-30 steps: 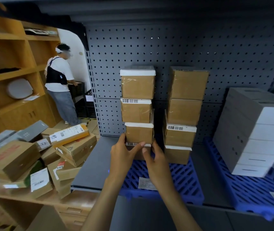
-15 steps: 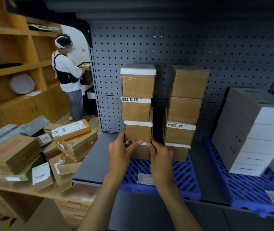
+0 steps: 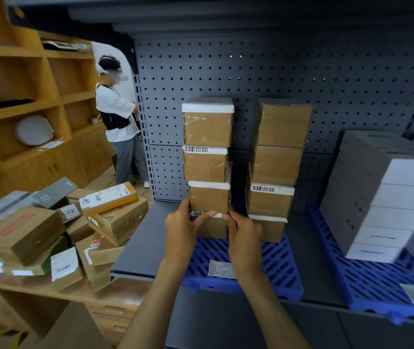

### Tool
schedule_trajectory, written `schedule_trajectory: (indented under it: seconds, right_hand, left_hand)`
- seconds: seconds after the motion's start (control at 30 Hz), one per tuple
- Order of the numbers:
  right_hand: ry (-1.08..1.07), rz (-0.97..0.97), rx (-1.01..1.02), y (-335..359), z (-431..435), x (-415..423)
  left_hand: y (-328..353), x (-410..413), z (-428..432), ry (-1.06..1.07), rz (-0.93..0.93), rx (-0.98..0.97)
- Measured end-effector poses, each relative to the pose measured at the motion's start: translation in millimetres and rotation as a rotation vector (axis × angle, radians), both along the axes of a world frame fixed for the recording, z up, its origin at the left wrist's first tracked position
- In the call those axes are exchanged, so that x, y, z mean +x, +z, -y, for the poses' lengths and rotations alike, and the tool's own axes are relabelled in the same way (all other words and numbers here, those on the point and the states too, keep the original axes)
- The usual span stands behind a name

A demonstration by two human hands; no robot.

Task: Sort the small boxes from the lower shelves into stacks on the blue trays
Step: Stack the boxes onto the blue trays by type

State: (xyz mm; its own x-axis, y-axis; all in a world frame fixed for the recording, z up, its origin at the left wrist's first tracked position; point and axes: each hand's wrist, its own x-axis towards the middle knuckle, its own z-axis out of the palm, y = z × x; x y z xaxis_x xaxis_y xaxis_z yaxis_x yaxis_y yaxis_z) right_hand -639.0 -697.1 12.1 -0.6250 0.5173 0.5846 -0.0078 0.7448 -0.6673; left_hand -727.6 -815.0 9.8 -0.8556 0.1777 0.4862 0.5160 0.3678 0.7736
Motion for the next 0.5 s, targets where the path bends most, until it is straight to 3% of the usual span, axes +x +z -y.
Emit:
schedule_trajectory:
  seconds: [0.33,0.5]
  right_hand:
    - [-0.011,0.019,0.058,5,1,17]
    - [0.063,0.012,-0.023,29,2,23]
  left_hand:
    - [-1,2,5,-0.068,-0.025,0.049]
    - [17,-1,9,-0.044,0.002,0.152]
